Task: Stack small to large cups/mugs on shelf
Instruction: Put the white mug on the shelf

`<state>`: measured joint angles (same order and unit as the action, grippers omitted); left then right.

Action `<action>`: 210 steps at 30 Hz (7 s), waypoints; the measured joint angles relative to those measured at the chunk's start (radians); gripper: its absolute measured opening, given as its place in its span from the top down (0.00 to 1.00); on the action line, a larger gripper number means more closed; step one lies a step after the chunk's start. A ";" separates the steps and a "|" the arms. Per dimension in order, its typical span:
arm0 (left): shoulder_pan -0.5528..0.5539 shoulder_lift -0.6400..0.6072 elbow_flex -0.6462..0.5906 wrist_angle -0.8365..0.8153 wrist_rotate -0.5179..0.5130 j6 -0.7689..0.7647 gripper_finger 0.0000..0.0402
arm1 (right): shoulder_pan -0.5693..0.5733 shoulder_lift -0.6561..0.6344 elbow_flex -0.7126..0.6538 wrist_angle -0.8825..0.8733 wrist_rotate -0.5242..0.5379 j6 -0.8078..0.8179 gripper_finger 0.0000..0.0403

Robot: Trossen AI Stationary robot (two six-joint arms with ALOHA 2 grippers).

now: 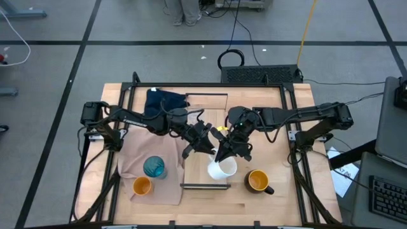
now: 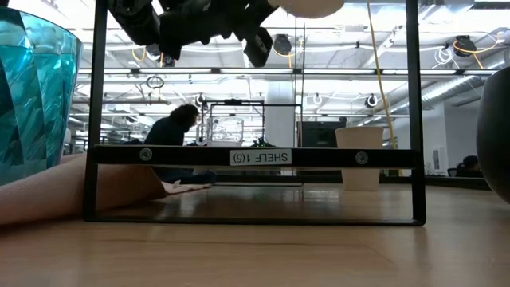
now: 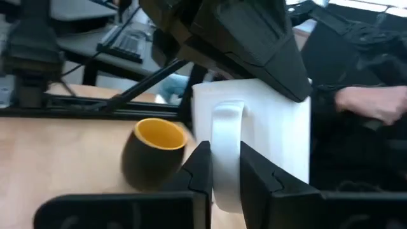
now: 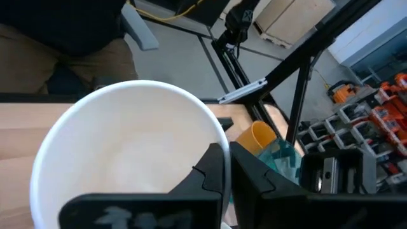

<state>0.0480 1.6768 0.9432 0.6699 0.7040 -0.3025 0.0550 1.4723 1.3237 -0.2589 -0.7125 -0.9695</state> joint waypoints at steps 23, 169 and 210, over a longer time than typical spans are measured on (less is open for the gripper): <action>-0.002 0.002 -0.001 0.017 -0.096 0.039 0.97 | 0.001 -0.007 0.003 0.092 0.066 0.063 0.88; -0.108 -0.478 -0.632 0.270 -1.309 0.326 0.98 | 0.006 -0.270 -0.105 0.060 0.555 0.460 0.86; -0.060 0.142 -0.631 0.824 -1.329 0.221 0.98 | 0.006 -0.270 -0.105 0.044 0.555 0.460 0.86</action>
<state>-0.0124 1.8186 0.3119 1.4937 -0.6246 -0.0814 0.0607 1.2022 1.2190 -0.2146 -0.1575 -0.5091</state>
